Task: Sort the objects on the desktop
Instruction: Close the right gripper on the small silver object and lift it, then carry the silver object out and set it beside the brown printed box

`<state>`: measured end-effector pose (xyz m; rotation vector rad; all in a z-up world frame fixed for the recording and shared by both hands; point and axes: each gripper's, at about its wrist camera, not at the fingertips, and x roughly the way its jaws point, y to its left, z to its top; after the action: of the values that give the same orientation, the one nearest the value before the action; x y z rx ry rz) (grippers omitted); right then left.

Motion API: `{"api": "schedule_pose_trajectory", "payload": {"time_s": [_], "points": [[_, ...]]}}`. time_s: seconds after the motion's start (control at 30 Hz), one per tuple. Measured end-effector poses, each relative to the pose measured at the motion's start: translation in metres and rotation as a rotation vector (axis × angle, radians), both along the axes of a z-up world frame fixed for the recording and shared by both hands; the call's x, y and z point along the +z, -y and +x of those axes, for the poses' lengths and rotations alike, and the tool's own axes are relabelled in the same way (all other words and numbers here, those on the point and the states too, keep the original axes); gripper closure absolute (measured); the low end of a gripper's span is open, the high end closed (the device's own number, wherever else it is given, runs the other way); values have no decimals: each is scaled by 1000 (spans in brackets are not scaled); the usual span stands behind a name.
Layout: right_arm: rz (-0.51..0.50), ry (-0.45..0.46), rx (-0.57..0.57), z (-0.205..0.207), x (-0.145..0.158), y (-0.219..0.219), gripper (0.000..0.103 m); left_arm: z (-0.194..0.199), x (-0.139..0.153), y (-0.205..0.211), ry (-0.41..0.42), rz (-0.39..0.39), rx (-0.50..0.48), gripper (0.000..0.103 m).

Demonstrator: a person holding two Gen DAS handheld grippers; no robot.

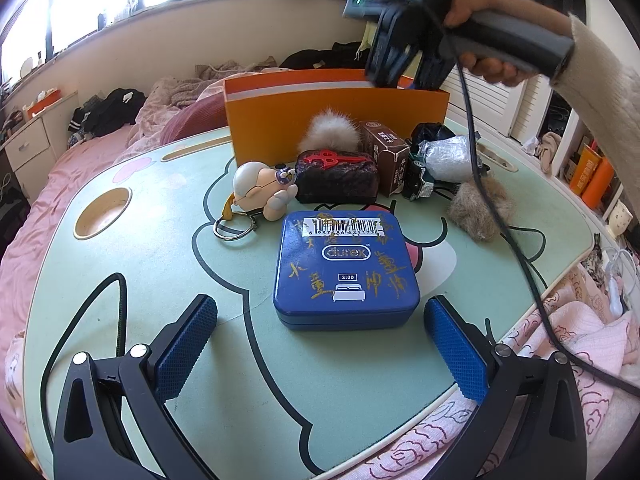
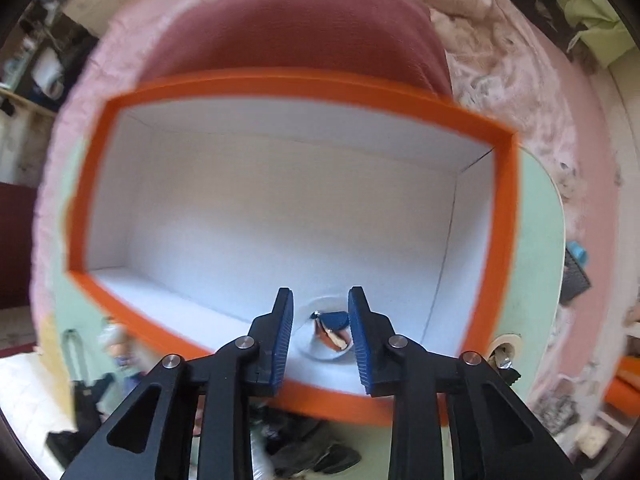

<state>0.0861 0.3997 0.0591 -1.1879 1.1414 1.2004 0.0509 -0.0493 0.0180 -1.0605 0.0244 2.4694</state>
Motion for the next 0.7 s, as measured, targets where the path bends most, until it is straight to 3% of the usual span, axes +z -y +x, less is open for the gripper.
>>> {"api": "schedule_pose_trajectory", "payload": {"time_s": [0.23, 0.37, 0.57, 0.7], "points": [[37, -57, 20, -3, 5, 4, 74, -1, 0, -2, -3, -1, -6, 0], [164, -107, -1, -6, 28, 14, 76, 0, 0, -2, -4, -2, -10, 0], [379, -207, 89, -23, 91, 75, 76, 0, 0, -2, -4, -2, -10, 0], [403, -235, 167, -33, 84, 118, 75, 0, 0, -2, -4, -2, -10, 0]]}}
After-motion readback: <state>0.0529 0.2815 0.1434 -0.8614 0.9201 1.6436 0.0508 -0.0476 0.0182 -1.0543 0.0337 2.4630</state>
